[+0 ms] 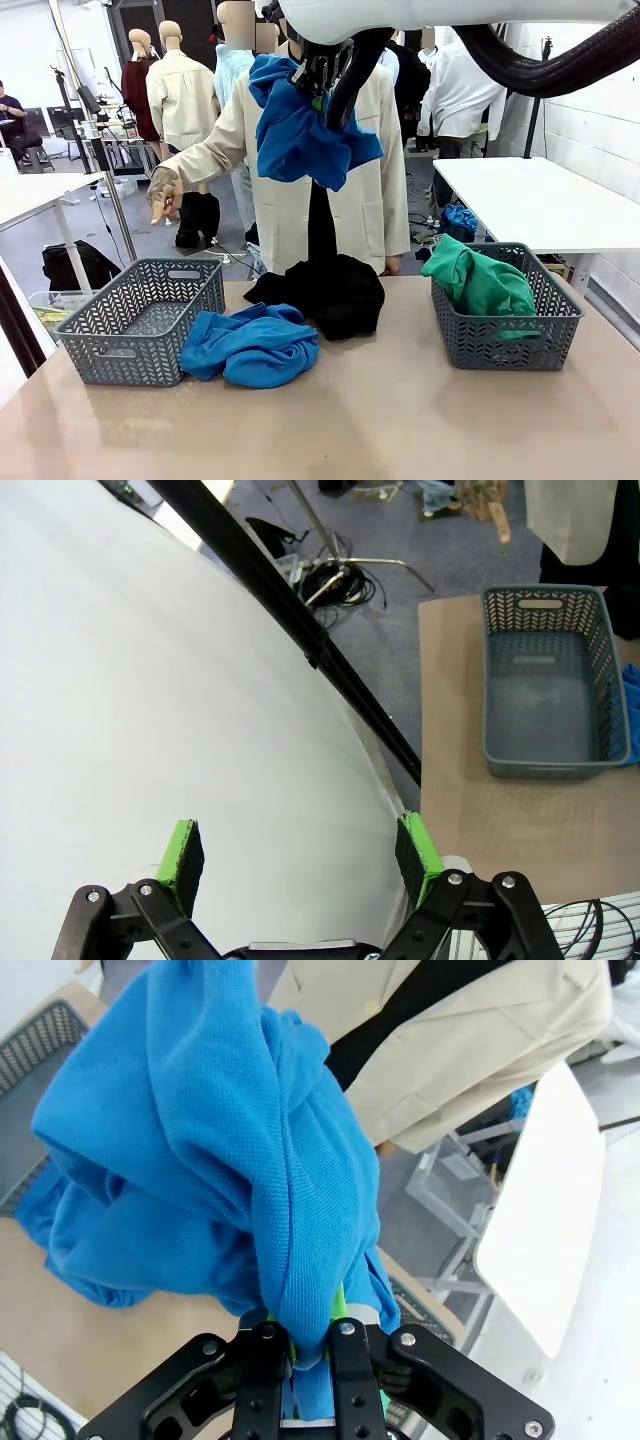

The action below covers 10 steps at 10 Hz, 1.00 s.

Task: Sort the tops and bottoms.
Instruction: Sort the clothes according to human instructions.

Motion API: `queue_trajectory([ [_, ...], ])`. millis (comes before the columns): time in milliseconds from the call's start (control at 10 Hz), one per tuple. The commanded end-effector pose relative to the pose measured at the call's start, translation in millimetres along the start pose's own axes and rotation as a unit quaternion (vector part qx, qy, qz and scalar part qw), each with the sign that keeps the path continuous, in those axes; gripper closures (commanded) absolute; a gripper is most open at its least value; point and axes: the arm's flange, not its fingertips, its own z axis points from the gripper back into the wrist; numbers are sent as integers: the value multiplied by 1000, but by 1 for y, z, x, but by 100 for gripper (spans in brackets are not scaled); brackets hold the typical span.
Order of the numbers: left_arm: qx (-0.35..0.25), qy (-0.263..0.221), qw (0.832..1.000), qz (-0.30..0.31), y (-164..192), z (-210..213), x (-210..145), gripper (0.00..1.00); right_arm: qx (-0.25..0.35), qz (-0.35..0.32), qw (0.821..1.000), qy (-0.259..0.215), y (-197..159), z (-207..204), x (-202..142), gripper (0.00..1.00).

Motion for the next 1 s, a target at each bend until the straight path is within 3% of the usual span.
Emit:
queue_trajectory([
  [0,6,-2,1000,-3,2,-1,0,0,-1,-84,996,-15,38,-20,32,100],
  [100,6,-2,1000,-3,2,-1,0,0,5,-121,992,-36,62,-35,48,100],
  [300,6,-2,1000,-3,2,-1,0,0,98,-143,983,-53,116,-69,74,100],
  [700,6,-2,1000,-3,2,-1,0,0,153,-247,951,-103,221,-146,97,100],
  [900,6,-2,1000,-3,2,-1,0,0,165,-238,955,-58,252,-178,90,100],
])
